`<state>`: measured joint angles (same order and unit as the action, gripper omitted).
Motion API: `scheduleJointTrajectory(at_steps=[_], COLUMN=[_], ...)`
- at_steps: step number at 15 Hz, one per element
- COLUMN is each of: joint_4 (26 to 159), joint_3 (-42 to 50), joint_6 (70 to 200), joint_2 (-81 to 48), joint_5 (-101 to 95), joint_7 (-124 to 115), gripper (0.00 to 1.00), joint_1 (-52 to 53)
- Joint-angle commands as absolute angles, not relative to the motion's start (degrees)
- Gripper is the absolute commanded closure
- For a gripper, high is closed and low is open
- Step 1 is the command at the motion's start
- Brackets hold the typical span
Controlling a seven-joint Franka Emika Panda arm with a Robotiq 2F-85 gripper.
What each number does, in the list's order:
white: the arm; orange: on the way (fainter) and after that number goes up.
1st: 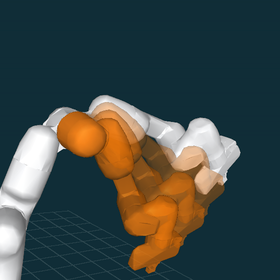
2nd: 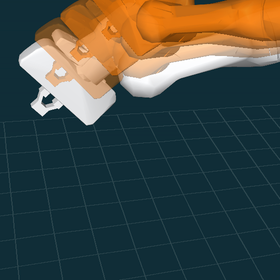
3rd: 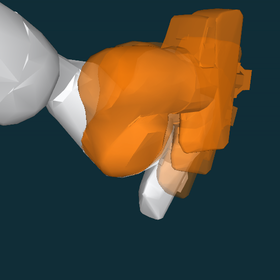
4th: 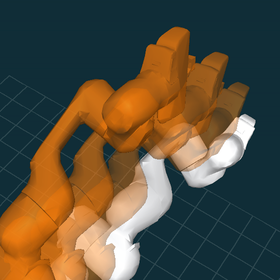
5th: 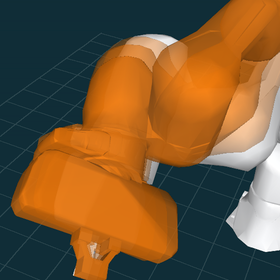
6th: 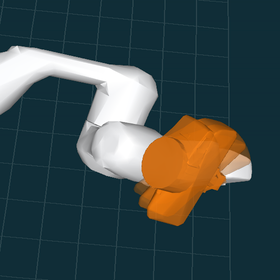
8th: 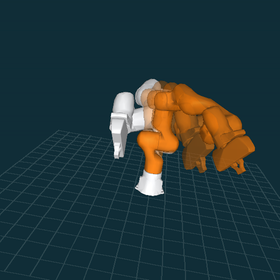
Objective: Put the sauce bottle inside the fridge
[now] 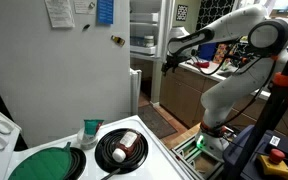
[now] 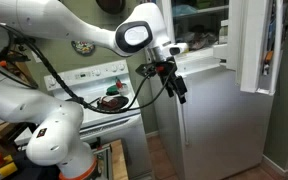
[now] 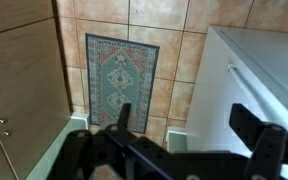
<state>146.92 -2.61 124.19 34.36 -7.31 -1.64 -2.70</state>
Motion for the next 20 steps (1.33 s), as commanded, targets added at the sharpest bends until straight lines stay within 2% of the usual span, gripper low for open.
scheduleJointTrajectory(at_steps=[1,9,20], joint_4=[146.78,146.78,148.91], joint_3=[-2.23,-2.23,-4.51], joint_6=[123.97,123.97,124.7], joint_2=[34.33,34.33,32.91], joint_5=[-7.57,-7.57,0.75], joint_7=[-1.86,-1.86,15.26], gripper=[0.0,0.0,0.0], joint_1=[-2.25,-2.25,14.89])
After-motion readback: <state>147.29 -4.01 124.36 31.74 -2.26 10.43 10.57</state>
